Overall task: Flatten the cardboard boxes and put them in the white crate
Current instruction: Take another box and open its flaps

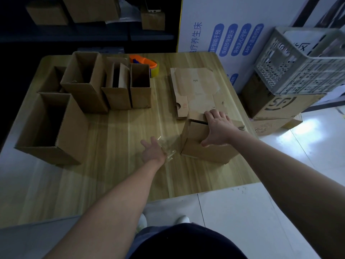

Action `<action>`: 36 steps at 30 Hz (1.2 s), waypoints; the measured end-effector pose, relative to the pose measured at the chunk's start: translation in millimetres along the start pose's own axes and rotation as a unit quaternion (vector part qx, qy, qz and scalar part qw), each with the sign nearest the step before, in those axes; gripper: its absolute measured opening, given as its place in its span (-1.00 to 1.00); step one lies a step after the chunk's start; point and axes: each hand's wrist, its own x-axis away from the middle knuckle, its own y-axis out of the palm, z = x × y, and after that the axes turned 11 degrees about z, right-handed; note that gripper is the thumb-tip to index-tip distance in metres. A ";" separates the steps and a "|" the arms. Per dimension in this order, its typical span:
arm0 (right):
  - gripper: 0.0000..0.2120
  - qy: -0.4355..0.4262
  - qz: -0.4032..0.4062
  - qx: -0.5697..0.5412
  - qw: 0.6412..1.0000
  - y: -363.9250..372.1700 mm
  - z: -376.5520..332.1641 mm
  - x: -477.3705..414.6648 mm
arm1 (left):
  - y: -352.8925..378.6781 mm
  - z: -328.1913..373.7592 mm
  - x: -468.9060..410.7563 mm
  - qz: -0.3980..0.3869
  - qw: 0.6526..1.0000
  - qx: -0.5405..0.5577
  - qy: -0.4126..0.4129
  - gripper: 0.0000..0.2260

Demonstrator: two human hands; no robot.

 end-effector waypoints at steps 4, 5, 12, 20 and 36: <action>0.06 0.000 0.001 0.002 1.000 0.7 0.1 -1.0 | 1.4 0.3 -0.3 0.016 1.000 0.001 0.003 -0.50; 0.06 0.000 0.001 0.002 1.000 0.8 0.4 -1.2 | 1.4 -0.3 -0.7 0.017 1.000 -0.001 0.005 -0.49; 0.06 -0.001 0.003 0.005 1.000 1.6 2.0 -2.5 | 1.6 1.3 0.5 0.025 0.999 -0.018 0.031 -0.39; 0.06 -0.002 0.003 0.007 1.000 3.4 3.2 -3.3 | -8.6 18.4 -12.1 -0.056 0.998 0.005 0.037 -0.08; -0.39 0.197 0.031 -0.299 0.933 -29.2 36.1 -0.7 | -69.2 108.0 21.4 -0.036 0.952 0.260 0.158 -0.57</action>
